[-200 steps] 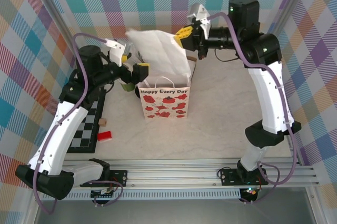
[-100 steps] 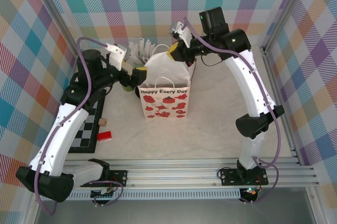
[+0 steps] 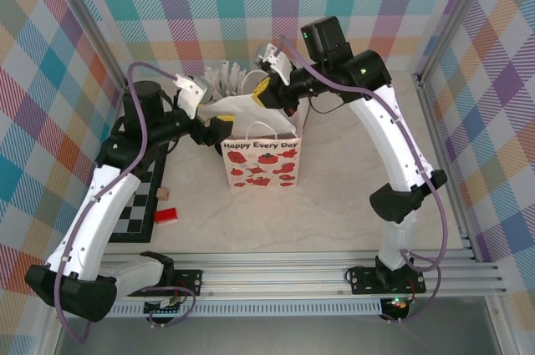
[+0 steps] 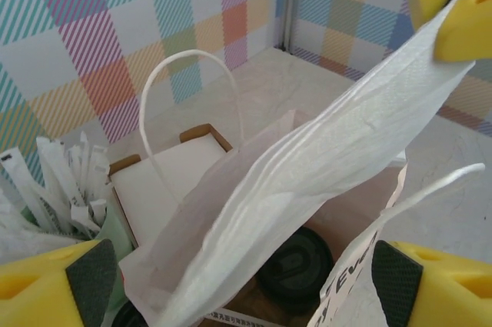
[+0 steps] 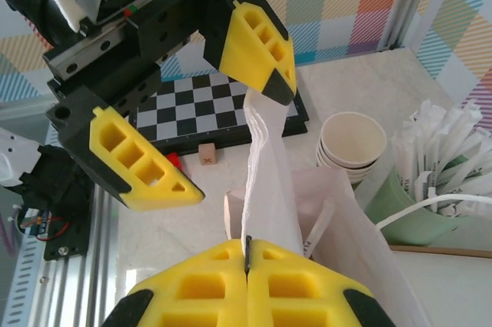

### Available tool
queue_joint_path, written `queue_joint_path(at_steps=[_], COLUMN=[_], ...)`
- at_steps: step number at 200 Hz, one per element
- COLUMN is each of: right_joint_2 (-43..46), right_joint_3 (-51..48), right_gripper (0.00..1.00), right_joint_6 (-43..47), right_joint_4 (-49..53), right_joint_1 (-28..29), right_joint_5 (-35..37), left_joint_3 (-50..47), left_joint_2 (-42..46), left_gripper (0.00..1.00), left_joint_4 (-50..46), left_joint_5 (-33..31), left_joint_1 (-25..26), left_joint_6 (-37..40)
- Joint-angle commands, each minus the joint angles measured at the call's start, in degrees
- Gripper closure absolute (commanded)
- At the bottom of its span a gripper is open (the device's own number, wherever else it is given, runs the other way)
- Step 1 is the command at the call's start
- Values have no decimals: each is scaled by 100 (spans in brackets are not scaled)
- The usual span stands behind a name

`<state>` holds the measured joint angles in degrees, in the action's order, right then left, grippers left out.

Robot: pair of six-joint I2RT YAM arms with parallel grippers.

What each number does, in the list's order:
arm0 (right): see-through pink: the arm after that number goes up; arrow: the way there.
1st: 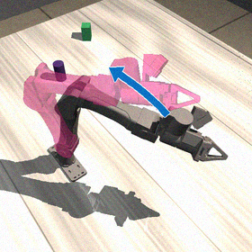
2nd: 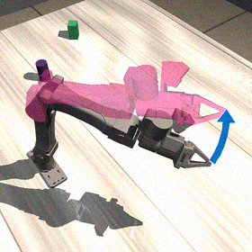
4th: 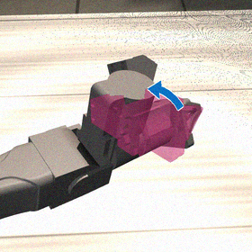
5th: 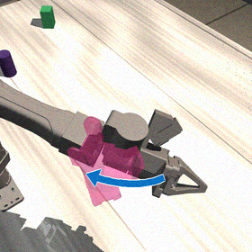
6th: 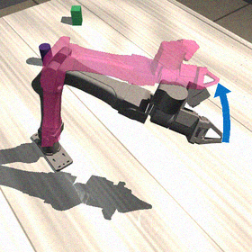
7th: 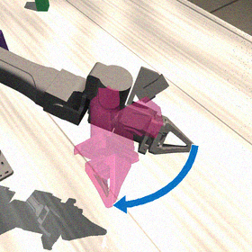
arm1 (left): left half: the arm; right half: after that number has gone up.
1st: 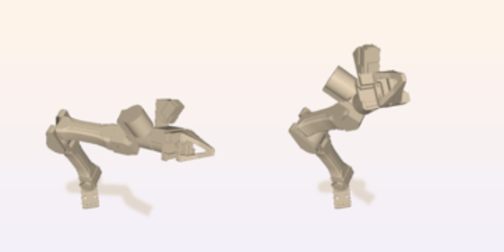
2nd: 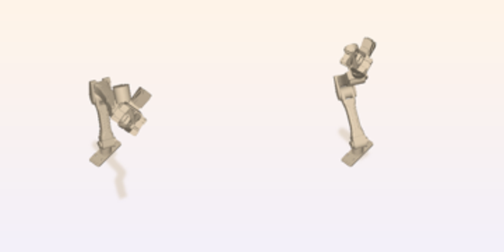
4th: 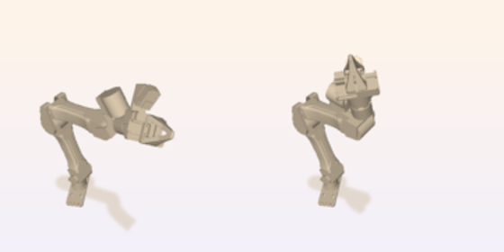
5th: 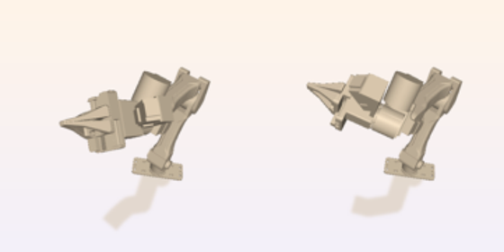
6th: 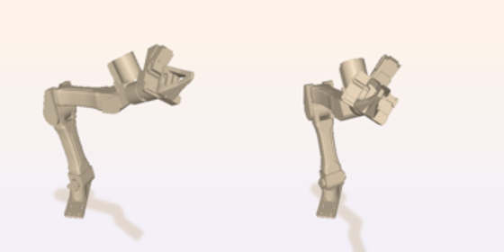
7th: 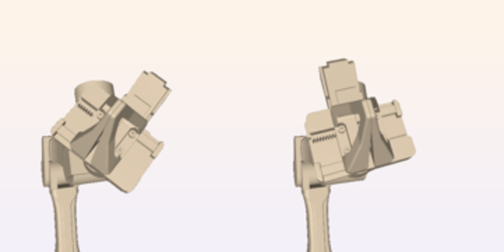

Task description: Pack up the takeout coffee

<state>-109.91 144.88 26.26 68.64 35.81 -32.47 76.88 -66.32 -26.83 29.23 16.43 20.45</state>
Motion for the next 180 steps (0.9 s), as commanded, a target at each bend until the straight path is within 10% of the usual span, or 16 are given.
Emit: queue_joint_path(at_steps=[1, 32, 74, 103, 135, 180], right_joint_2=[-98, -268, -389, -351, -285, -617], right_joint_3=[137, 137, 69, -290, -1089, -1184], right_gripper=[98, 97, 96, 97, 98, 97], right_joint_6=[-292, -911, -1901, -2502, -3088, -3193], right_joint_4=[142, 157, 261, 232, -224, -386], right_joint_1=[5, 5, 23, 23, 26, 92], right_joint_5=[-121, -2, 287, 450, 407, 173], left_joint_3=[525, 933, 1314, 1549, 1575, 419], left_joint_2=[-379, -865, -1244, -1501, -1639, -790], left_gripper=[17, 29, 75, 83, 73, 14], left_joint_4=[-449, -694, -1034, -1495, -1444, 686], left_joint_5=[521, 914, 1503, 1630, 1505, -96], left_joint_1=[-87, -130, -224, -245, -280, -289], left_joint_6=[1037, 1552, 1910, 2201, 2075, -458])
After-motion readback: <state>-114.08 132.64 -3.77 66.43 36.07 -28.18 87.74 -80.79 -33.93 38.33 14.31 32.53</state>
